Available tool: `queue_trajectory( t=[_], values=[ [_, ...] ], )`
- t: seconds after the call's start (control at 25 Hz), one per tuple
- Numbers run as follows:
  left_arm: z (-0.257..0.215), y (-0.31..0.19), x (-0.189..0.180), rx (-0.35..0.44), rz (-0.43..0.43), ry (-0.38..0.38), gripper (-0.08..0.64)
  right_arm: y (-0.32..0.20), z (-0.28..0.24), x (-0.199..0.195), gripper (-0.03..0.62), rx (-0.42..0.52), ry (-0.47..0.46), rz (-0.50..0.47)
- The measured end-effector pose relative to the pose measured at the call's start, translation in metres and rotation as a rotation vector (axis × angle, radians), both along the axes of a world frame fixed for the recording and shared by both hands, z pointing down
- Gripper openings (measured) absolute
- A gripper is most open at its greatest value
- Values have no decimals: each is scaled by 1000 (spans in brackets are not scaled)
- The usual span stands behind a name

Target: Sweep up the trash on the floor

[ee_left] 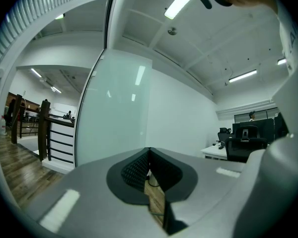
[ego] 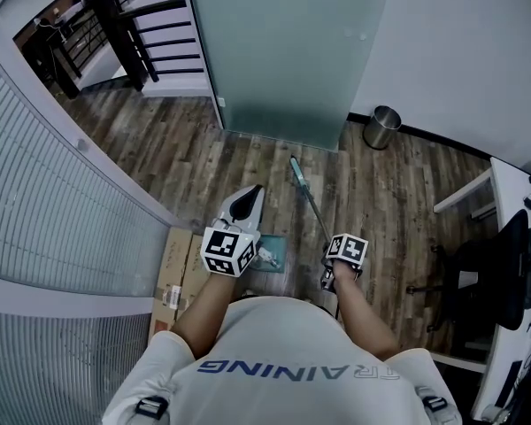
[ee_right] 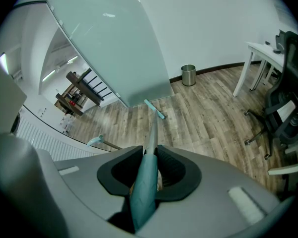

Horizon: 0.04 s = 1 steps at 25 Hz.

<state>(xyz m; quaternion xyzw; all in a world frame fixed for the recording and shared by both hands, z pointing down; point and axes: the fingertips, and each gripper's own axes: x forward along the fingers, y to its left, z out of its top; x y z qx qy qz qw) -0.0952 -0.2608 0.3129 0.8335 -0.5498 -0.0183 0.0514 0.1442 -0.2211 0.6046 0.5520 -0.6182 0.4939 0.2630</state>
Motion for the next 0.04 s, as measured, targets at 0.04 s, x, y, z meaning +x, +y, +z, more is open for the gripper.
queue_trajectory(
  t=[0.04],
  values=[
    [0,0,-1,2,-1,0,2,-2,0,-2,106,3,0,-3]
  ],
)
